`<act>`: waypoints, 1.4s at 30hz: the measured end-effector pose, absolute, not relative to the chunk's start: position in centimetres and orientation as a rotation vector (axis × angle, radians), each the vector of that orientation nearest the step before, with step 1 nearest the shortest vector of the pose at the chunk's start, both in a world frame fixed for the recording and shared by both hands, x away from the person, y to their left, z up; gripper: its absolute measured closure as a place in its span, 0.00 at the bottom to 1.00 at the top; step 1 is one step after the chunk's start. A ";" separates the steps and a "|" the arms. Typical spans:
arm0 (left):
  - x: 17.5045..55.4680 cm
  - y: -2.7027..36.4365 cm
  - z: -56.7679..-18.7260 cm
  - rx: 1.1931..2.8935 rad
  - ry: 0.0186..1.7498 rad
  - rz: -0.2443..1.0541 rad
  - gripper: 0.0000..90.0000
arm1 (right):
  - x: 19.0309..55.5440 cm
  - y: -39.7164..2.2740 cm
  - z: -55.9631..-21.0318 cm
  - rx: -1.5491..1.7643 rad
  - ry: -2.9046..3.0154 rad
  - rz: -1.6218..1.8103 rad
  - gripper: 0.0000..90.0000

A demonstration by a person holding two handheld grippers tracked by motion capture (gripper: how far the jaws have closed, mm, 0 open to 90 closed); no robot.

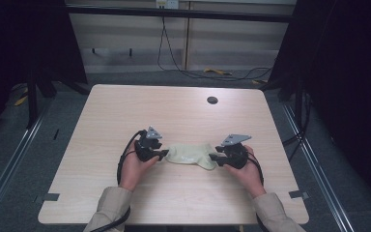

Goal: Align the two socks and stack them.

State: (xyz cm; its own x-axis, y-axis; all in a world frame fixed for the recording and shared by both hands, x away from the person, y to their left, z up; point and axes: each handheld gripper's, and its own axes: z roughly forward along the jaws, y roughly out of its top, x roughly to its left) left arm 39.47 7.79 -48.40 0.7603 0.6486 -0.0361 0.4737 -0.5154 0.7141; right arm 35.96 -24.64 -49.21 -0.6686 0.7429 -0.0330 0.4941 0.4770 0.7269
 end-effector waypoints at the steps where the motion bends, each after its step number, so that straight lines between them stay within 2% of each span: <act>1: 39.5 7.8 -48.4 2.213 0.835 0.304 0.60 | 36.0 -24.6 -49.2 1.042 2.384 1.008 0.61; 4: 39.3 8.2 -48.5 2.173 0.855 0.253 0.55 | 35.8 -24.2 -48.7 1.015 2.366 1.053 0.61; 6: 39.0 8.6 -48.9 2.180 0.865 0.251 0.51 | 35.4 -23.2 -48.6 0.984 2.382 1.074 0.67; 7: 39.0 8.6 -48.9 2.180 0.865 0.251 0.50 | 35.4 -23.2 -48.6 0.984 2.382 1.074 0.67; 8: 38.9 8.7 -49.0 2.176 0.871 0.251 0.50 | 35.3 -22.9 -48.7 0.976 2.385 1.082 0.71; 9: 38.9 8.8 -49.0 2.170 0.872 0.252 0.48 | 35.1 -22.3 -48.8 0.980 2.385 1.110 0.82; 10: 38.9 8.9 -48.9 2.165 0.876 0.252 0.47 | 35.0 -22.0 -48.8 0.979 2.387 1.112 0.88; 11: 38.9 9.0 -48.9 2.164 0.882 0.259 0.47 | 35.0 -22.0 -48.8 0.979 2.387 1.112 0.88; 13: 38.9 9.1 -48.8 2.153 0.880 0.266 0.45 | 34.9 -21.4 -48.9 0.961 2.386 1.108 0.95; 15: 38.9 9.2 -48.7 2.145 0.888 0.257 0.45 | 34.8 -21.2 -48.9 0.962 2.388 1.101 0.98; 23: 39.2 9.0 -48.9 2.119 0.914 0.253 0.45 | 34.0 -22.3 -48.7 0.989 2.385 1.095 1.00; 32: 40.0 7.0 -49.2 2.153 0.888 0.285 0.54 | 32.8 -23.2 -49.0 0.971 2.375 1.055 1.00; 42: 40.2 6.1 -50.4 2.173 0.881 0.289 0.57 | 32.6 -24.1 -49.1 0.986 2.358 1.056 0.99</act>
